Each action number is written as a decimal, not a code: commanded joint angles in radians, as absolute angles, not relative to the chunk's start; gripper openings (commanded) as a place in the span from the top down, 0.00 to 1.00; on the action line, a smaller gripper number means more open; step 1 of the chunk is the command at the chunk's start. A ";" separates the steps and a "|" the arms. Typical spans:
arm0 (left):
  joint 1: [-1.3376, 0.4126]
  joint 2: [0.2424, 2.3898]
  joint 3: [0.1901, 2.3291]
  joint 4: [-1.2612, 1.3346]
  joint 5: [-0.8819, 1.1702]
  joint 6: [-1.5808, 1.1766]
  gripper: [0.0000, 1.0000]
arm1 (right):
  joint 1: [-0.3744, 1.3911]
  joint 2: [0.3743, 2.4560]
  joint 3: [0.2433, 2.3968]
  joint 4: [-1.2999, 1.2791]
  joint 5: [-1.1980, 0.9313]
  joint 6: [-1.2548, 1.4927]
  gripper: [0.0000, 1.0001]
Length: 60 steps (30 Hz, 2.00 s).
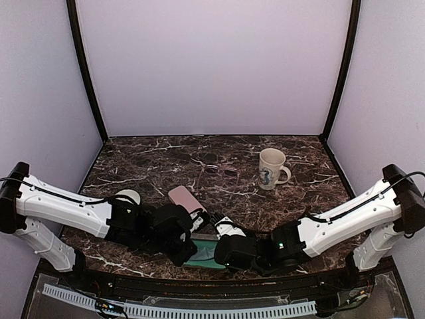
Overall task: Organize the sunglasses
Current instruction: Place the folded cleaning cloth in the sunglasses case.
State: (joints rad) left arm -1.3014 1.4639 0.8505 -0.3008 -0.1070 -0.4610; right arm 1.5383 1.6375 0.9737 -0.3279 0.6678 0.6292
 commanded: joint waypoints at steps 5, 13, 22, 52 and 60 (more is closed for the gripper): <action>-1.321 1.343 0.859 -0.401 -0.163 -0.508 1.00 | 1.543 1.541 0.909 -0.182 0.542 0.684 1.00; -1.381 1.299 0.860 -0.488 -0.214 -0.568 1.00 | 1.564 1.523 0.889 -0.129 0.490 0.753 1.00; -1.414 1.238 0.797 -0.538 -0.253 -0.642 1.00 | 1.577 1.543 0.856 -0.118 0.485 0.875 1.00; -1.530 1.254 0.819 -0.575 -0.321 -0.755 1.00 | 1.644 1.579 0.923 -0.161 0.496 0.902 1.00; -1.537 1.269 0.823 -0.588 -0.365 -0.755 1.00 | 1.643 1.584 0.923 -0.197 0.519 0.938 1.00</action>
State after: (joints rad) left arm -1.5318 1.2659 0.7998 -0.5480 -0.3130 -0.7444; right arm 1.6367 1.5707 0.8986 -0.1722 0.4847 0.9066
